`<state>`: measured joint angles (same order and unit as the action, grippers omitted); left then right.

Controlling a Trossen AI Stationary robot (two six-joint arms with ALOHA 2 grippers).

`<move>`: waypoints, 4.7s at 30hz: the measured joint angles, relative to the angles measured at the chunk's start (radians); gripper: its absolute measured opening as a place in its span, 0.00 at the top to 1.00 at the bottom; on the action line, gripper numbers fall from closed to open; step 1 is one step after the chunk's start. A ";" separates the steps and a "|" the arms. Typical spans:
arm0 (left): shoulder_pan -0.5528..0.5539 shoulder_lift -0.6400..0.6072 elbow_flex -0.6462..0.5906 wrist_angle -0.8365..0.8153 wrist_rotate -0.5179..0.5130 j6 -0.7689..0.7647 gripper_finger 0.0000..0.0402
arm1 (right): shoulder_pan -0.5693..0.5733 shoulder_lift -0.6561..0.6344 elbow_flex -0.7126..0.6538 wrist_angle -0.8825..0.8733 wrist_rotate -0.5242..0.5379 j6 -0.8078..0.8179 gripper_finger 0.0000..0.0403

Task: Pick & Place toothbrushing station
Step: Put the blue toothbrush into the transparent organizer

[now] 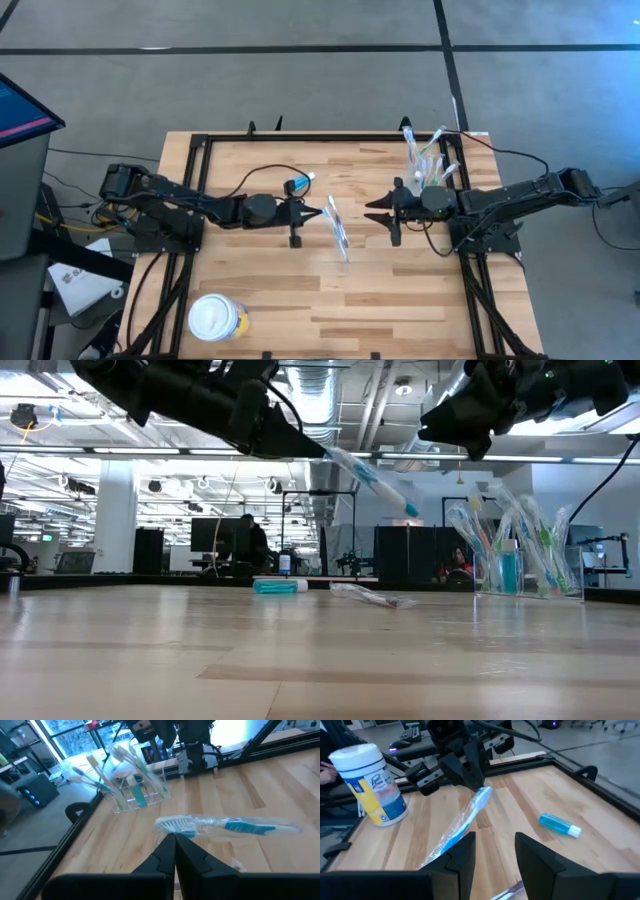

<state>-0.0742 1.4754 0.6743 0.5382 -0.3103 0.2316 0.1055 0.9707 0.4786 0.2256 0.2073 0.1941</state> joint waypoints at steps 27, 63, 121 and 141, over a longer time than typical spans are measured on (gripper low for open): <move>-0.012 0.118 0.255 -0.040 0.077 0.163 1.00 | 0.000 0.000 0.000 0.079 -0.120 0.103 0.68; -0.016 0.188 0.328 -0.044 0.098 0.236 1.00 | -0.012 0.156 0.027 0.246 -0.286 0.123 0.70; -0.082 0.180 0.328 -0.093 -0.027 -0.002 0.85 | -0.002 -0.253 0.029 -0.314 0.101 0.105 1.00; -0.076 0.180 0.276 -0.079 0.004 -0.031 0.85 | -0.002 -0.428 0.236 -0.901 0.382 0.245 1.00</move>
<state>-0.1501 1.6554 0.9504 0.4594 -0.3061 0.2005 0.1036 0.5430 0.7146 -0.6758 0.5895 0.4389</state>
